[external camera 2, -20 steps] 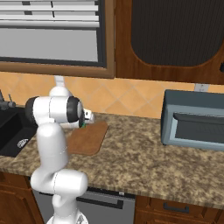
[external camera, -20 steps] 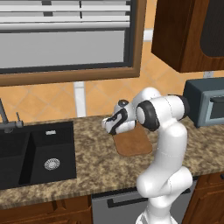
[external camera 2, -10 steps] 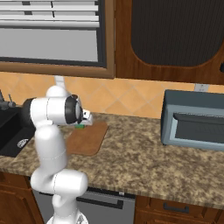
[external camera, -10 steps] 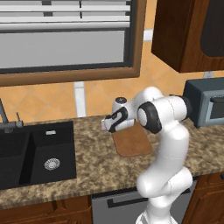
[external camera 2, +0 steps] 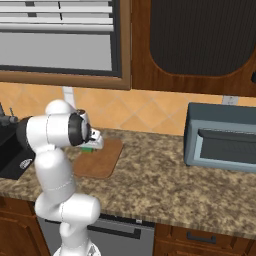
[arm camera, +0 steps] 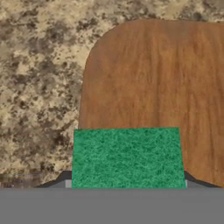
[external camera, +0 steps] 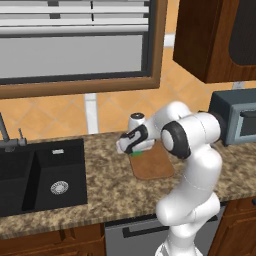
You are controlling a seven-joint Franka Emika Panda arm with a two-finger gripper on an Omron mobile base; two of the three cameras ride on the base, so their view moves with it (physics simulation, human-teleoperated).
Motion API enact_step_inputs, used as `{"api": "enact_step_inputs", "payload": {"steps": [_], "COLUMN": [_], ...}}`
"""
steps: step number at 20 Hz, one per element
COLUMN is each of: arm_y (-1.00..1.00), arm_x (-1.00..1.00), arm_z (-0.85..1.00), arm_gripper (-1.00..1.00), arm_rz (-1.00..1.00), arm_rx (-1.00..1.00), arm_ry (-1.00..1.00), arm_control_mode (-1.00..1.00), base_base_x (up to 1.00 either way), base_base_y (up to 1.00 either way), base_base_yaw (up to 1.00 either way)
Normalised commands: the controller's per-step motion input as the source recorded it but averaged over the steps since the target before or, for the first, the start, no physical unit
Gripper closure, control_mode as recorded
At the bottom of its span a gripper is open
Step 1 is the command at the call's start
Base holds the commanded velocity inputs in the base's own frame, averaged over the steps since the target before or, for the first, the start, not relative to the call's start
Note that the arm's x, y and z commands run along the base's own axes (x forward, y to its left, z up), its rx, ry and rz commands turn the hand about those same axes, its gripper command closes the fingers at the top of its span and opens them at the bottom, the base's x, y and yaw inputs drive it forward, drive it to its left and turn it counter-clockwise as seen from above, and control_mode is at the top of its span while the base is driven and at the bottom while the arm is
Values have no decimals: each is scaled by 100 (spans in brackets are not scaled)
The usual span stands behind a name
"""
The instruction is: Pick up the sponge from the counter and clean the cutting board by briefly scrubbing or pressing down on the cutting board. Once finished, release the sponge.
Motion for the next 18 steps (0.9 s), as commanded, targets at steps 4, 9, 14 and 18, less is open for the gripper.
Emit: {"api": "enact_step_inputs", "payload": {"steps": [4,9,14,18], "arm_y": [-12,-9,-5,-2], "arm_x": [-100,-100,-91,-75], "arm_z": [-53,-61,-62,-13], "arm_gripper": [100,100,100,100], "arm_rz": [-9,-10,-7,2], "arm_rx": [0,0,0,0], "arm_ry": [2,2,6,0], "arm_control_mode": [-100,-100,-100,-100], "base_base_x": [0,0,0,0], "base_base_y": [0,0,0,0], "base_base_yaw": [0,0,0,0]}}
